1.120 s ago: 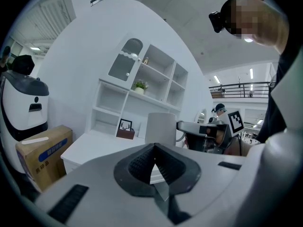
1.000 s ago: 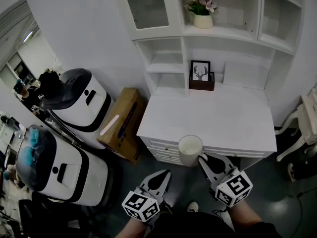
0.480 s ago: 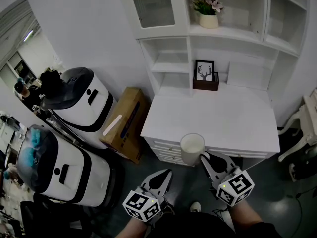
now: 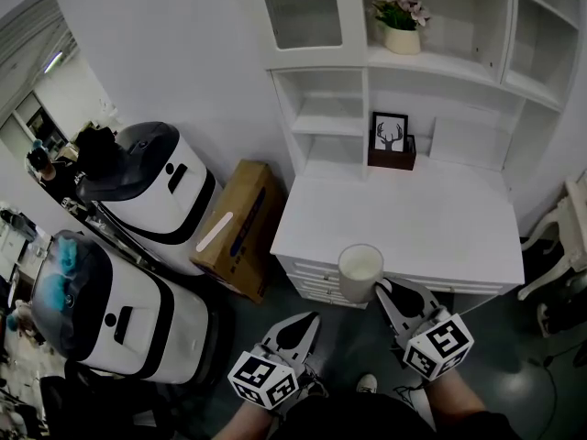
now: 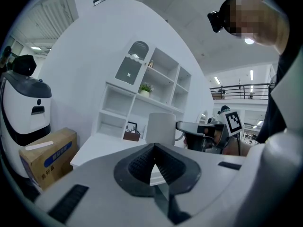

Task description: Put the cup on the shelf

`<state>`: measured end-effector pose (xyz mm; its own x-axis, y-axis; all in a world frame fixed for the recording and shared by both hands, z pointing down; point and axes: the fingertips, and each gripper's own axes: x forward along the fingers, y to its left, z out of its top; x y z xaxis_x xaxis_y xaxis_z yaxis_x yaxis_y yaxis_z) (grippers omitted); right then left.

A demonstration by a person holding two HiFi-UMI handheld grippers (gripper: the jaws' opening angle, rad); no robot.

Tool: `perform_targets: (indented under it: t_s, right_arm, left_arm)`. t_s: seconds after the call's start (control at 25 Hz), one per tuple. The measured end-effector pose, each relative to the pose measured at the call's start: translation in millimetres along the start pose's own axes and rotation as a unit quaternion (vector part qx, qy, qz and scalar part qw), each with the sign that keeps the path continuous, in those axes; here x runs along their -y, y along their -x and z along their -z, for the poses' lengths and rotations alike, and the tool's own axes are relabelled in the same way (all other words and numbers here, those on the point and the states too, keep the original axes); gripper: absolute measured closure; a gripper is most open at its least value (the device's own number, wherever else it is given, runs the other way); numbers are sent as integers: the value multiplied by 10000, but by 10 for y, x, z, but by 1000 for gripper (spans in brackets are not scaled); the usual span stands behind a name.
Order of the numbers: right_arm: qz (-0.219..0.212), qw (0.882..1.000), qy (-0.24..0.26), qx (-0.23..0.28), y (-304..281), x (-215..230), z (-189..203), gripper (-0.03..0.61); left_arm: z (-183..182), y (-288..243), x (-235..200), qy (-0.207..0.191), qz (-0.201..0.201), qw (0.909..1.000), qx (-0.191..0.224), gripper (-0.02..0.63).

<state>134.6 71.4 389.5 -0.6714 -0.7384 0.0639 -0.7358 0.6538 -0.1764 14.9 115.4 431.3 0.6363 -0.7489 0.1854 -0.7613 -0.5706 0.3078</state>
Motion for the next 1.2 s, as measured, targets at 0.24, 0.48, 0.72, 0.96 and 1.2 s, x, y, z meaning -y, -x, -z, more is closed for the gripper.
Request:
perform_targets:
  t_s: [0.24, 0.48, 0.72, 0.96, 1.2]
  right_arm:
    - [74, 10000, 1, 17, -197, -89, -27, 546]
    - [138, 9999, -11, 30, -400, -155, -48, 546]
    - [211, 9998, -26, 15, -615, -219, -56, 546]
    - [287, 9996, -5, -40, -824, -307, -39, 546]
    - [393, 9992, -7, -50, -992, -384, -47, 546]
  left_arm:
    - [-75, 70, -211, -7, 55, 10000, 8, 609]
    - [-155, 98, -421, -2, 117, 9999, 28, 609]
    - [-227, 130, -637, 0, 192, 9998, 12, 609]
    - [-260, 156, -862, 32, 293, 9996, -1, 609]
    - [-311, 182, -1020, 43, 441, 9990, -12, 609]
